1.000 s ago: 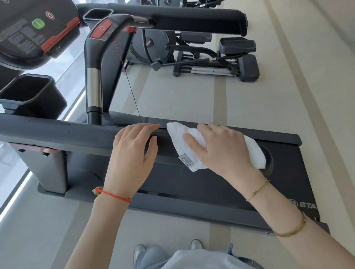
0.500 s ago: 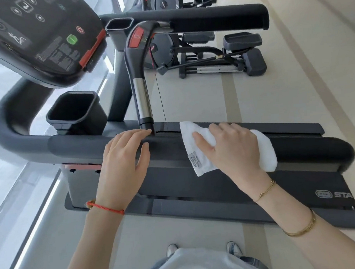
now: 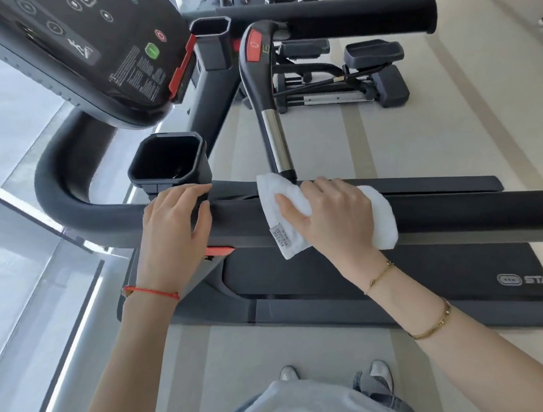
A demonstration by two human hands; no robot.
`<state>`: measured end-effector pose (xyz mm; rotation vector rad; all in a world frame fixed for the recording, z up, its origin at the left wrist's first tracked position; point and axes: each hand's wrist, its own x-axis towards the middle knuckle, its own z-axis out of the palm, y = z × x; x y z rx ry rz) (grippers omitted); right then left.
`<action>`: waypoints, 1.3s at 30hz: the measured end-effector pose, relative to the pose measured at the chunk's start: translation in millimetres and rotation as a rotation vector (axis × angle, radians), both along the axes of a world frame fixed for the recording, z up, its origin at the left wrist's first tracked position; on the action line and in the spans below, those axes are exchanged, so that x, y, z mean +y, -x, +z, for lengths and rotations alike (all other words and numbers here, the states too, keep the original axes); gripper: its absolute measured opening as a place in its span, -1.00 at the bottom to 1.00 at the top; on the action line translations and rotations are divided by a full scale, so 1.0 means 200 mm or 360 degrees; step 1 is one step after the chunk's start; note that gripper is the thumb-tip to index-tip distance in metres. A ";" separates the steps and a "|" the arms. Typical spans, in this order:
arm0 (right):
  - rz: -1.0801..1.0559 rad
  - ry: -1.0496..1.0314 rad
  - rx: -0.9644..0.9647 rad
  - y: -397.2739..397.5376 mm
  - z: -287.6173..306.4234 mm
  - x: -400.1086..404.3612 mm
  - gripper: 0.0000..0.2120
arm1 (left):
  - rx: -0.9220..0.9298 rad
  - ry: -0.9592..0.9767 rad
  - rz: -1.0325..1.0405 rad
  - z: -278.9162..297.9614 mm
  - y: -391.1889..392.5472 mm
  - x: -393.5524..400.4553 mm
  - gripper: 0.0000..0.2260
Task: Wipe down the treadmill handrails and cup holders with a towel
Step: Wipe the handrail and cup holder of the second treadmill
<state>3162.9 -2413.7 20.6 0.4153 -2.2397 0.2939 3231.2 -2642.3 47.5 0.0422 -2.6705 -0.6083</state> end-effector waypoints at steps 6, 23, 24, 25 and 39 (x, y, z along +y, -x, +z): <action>0.0050 0.0002 0.0083 -0.02 0.00 -0.17 -0.53 | 0.0060 0.0015 -0.0068 -0.04 -0.01 -0.09 -0.77; 0.0070 0.0015 -0.0024 -0.05 -0.01 -0.39 -0.55 | 0.0111 -0.0015 -0.0159 -0.09 -0.01 -0.14 -0.75; 0.0090 0.0008 -0.0032 -0.05 -0.01 -0.44 -0.54 | 0.0107 -0.0019 -0.0167 -0.09 -0.01 -0.14 -0.75; 0.0103 0.0006 -0.0030 -0.05 -0.01 -0.47 -0.54 | 0.0106 -0.0025 -0.0169 -0.09 0.00 -0.14 -0.75; 0.0200 -0.0025 0.0039 -0.03 -0.02 -0.24 -0.54 | 0.0106 -0.0030 -0.0057 -0.07 -0.01 -0.09 -0.75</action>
